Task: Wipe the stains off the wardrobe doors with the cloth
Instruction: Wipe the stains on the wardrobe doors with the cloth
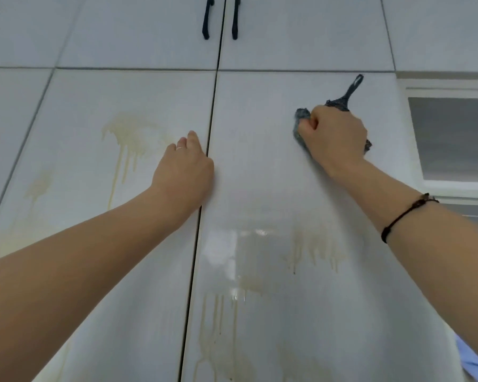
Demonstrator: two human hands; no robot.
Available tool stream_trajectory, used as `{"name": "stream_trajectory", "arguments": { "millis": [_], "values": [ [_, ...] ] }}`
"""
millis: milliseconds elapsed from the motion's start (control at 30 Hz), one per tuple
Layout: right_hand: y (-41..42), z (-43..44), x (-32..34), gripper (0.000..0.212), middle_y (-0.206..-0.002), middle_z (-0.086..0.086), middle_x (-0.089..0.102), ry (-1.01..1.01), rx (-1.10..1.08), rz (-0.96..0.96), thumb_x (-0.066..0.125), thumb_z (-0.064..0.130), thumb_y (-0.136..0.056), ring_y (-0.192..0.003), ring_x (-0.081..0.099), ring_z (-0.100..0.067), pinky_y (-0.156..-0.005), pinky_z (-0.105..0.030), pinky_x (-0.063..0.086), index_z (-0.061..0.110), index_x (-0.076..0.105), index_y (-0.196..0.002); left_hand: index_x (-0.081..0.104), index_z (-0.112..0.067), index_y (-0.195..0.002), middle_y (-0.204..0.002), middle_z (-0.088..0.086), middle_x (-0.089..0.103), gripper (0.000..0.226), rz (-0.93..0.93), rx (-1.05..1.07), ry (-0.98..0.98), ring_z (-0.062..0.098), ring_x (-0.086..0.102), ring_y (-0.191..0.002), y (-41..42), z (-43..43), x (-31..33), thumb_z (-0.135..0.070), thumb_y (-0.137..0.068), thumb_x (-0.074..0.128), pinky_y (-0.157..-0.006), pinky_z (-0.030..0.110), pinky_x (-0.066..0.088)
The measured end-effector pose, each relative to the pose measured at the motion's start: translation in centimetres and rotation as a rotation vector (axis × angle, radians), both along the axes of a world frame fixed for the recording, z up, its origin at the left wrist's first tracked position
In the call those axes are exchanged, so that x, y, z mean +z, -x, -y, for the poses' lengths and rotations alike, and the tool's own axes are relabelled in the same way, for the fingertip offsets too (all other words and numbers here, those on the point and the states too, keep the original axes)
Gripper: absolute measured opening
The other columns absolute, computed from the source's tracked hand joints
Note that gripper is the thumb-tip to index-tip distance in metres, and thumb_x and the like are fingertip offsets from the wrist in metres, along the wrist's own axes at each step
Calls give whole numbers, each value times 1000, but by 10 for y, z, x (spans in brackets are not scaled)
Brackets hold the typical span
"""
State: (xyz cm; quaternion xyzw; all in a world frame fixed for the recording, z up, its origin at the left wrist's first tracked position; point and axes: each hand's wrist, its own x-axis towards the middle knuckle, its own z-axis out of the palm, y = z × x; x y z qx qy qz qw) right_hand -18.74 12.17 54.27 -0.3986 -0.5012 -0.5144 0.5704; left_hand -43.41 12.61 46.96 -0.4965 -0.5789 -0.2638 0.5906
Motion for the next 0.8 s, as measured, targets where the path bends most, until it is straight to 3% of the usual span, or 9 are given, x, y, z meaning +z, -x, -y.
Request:
{"name": "stream_trajectory", "arguments": {
  "millis": [100, 200, 267, 367, 467, 567, 633, 733, 800],
  "values": [
    [8, -9, -44, 38, -69, -10, 58, -28, -16, -23, 45, 43, -97, -65, 58, -33, -54, -33, 35, 14, 55, -75, 62, 5, -114, -137, 35, 41, 33, 9, 11, 28, 37, 55, -107, -3, 2, 3, -1, -88, 42, -84, 38, 45],
    [28, -22, -140, 36, -49, -1, 45, -36, 18, 432, 53, 42, -92, -39, 46, -25, -41, -24, 29, 18, 54, -65, 65, -4, -91, -106, 19, 53, 20, 48, -29, 50, 25, 49, -74, -11, 11, 8, 1, -84, 47, -63, 33, 34],
    [11, -18, -139, 36, -52, 2, 32, -44, -46, 568, 55, 42, -92, -37, 41, -25, -41, -21, 24, 20, 48, -64, 59, -8, -78, -88, 11, 45, 15, 76, -45, 59, 18, 34, -59, -16, 15, 8, 3, -82, 49, -58, 31, 28],
    [-29, -7, -63, 38, -58, -2, 45, -13, -116, 250, 47, 45, -97, -52, 55, -32, -51, -30, 29, 17, 42, -71, 56, -7, -78, -93, 13, 48, 15, 74, -17, 53, 20, 38, -64, -18, 10, 7, 5, -83, 47, -60, 31, 31],
    [-64, 10, -5, 36, -68, -3, 52, -40, -40, -150, 41, 42, -97, -71, 56, -34, -61, -35, 29, 15, 51, -75, 65, -1, -98, -121, 26, 51, 24, 74, 45, 57, 27, 54, -83, -13, 5, 4, 4, -85, 47, -64, 32, 35],
    [-31, 1, -29, 46, -77, -13, 60, -13, -67, -207, 36, 46, -100, -71, 57, -33, -57, -34, 33, 10, 60, -84, 61, 5, -118, -144, 36, 36, 34, 87, 94, 44, 37, 57, -111, -11, 0, 3, 2, -88, 46, -74, 34, 42],
    [5, -10, -97, 44, -64, -10, 57, -3, -19, 68, 40, 46, -98, -56, 57, -30, -48, -30, 35, 11, 61, -80, 56, 7, -126, -149, 38, 29, 37, 96, 119, 39, 41, 51, -124, -12, -2, 2, 1, -91, 45, -86, 37, 47],
    [23, -15, -201, 35, -52, -1, 50, 44, 32, 632, 53, 39, -96, -39, 46, -22, -41, -24, 24, 20, 59, -68, 55, 7, -130, -151, 38, 26, 38, 99, 142, 45, 43, 48, -129, -15, 0, 2, 0, -94, 45, -93, 40, 47],
    [4, -14, -187, 40, -57, 0, 51, 99, 14, 697, 48, 43, -99, -43, 50, -23, -40, -24, 31, 21, 57, -67, 54, 7, -130, -150, 39, 26, 39, 97, 150, 62, 42, 49, -128, -16, 0, 3, 2, -93, 45, -92, 39, 47]
  ]
}}
